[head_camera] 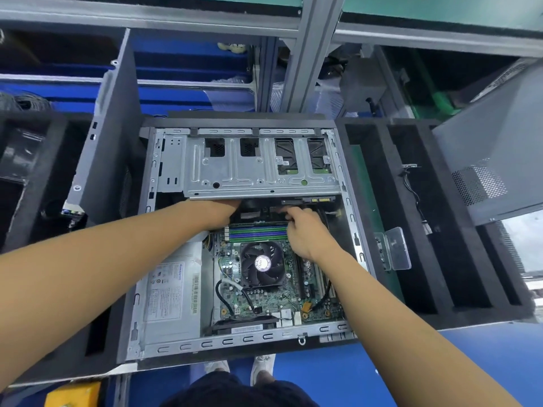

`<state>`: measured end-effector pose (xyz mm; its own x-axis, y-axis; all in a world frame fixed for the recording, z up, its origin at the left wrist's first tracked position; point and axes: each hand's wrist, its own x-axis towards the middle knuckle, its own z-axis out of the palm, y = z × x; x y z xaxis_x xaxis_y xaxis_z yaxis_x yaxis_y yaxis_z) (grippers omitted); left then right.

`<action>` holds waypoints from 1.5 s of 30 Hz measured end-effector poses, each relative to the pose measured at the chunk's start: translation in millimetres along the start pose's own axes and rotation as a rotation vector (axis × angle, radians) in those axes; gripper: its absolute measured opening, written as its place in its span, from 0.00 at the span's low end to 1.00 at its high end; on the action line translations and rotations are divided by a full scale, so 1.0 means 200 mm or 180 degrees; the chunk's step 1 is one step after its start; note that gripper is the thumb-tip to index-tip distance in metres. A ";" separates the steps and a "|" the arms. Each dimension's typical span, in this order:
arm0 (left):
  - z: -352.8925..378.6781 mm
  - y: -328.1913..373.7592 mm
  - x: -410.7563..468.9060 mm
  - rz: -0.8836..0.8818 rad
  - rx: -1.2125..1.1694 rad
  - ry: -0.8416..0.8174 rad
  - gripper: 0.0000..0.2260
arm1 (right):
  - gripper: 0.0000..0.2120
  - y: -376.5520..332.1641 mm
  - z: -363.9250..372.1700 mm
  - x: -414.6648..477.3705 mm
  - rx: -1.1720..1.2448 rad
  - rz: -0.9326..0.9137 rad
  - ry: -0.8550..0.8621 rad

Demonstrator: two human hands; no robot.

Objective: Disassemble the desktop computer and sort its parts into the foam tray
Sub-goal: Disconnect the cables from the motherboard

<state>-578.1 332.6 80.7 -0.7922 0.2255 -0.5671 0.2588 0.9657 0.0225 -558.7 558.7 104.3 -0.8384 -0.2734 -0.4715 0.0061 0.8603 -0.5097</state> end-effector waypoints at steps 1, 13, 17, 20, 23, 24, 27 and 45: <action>-0.01 0.01 -0.01 0.0162 -0.0020 0.0113 0.08 | 0.21 -0.01 0.00 0.01 0.0043 -0.0059 0.0011; -0.05 0.08 -0.17 0.0941 -0.0941 0.0198 0.26 | 0.32 -0.03 0.05 -0.17 -0.0758 -0.1478 -0.0596; -0.04 0.07 -0.17 0.0948 -0.1297 0.0230 0.20 | 0.42 0.00 0.08 -0.18 -0.1488 -0.1785 -0.0650; -0.02 0.05 -0.16 0.0809 -0.1431 0.0455 0.12 | 0.42 -0.02 0.09 -0.18 -0.1707 -0.1858 -0.0397; 0.00 0.03 -0.15 0.0566 -0.1387 0.0441 0.01 | 0.42 -0.04 0.12 -0.19 -0.1817 -0.1841 -0.0232; 0.00 0.02 -0.16 0.0407 -0.1359 0.0396 0.04 | 0.43 -0.04 0.12 -0.20 -0.1812 -0.1807 -0.0201; 0.02 0.01 -0.16 0.0104 -0.1215 0.0333 0.13 | 0.47 -0.05 0.13 -0.20 -0.1736 -0.1688 -0.0234; 0.02 -0.02 -0.20 -0.0285 -0.1968 0.0185 0.12 | 0.43 -0.04 0.11 -0.21 -0.1619 -0.1813 -0.0086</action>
<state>-545.0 318.4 99.4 -0.8292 0.1303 -0.5436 -0.1638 0.8732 0.4591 -512.1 553.2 112.4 -0.6233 -0.7389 -0.2559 -0.6805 0.6737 -0.2882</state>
